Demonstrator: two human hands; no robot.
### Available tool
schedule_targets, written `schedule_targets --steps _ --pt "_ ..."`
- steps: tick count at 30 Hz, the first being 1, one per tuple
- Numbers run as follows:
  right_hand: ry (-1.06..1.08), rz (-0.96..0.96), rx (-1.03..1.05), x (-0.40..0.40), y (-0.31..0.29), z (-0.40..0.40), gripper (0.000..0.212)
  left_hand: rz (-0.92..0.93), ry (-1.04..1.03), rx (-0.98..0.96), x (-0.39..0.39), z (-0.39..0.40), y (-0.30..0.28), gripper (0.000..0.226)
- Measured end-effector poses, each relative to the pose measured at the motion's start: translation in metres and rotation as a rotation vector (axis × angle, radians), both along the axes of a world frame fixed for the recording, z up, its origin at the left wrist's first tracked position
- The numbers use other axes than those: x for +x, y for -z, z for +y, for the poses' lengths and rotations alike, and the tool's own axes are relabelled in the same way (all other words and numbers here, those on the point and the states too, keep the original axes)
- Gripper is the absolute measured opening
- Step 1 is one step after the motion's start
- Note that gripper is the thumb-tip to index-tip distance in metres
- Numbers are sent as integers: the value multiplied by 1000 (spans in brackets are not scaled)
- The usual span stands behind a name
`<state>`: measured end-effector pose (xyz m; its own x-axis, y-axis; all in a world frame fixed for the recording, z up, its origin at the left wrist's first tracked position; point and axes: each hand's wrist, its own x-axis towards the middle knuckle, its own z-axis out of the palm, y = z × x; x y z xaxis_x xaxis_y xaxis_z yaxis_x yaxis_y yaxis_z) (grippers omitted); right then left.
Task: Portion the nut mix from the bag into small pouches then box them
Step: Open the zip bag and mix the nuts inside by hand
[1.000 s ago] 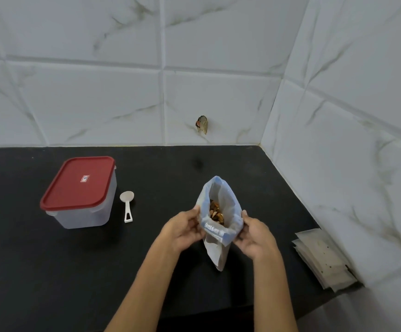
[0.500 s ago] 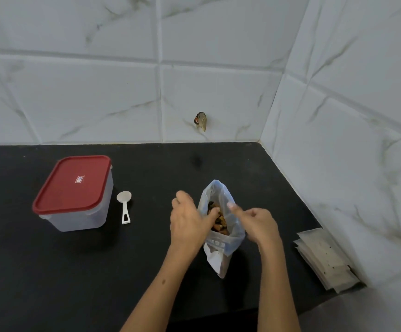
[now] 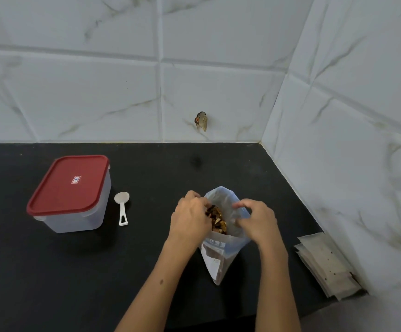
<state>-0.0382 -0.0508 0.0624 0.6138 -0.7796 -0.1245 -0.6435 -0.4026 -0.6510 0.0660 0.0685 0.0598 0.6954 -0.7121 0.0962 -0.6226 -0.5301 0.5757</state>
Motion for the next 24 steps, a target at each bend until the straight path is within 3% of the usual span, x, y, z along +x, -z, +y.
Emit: schedule_targets --steps 3,7,10,12,17,19,24 --pt "86 -31 -60 2 3 0 38 50 -26 -16 9 2 1 30" --pt "20 -148 -49 2 6 -11 24 32 -96 -67 15 0 -5 15" --pt "-7 -238 -62 11 0 -18 33 6 -155 -113 17 -16 -5 30" --pt "-72 -185 -81 22 -2 -22 40 57 -150 -75 21 -28 -1 38" --pt "-198 -91 -116 41 1 -30 14 239 -25 -68 39 -41 4 12" --pt "-225 -102 -57 42 -1 -33 9 374 76 -79 48 -38 2 12" --pt "-260 -35 383 42 -16 -46 21 946 204 -125 63 -32 -1 22"
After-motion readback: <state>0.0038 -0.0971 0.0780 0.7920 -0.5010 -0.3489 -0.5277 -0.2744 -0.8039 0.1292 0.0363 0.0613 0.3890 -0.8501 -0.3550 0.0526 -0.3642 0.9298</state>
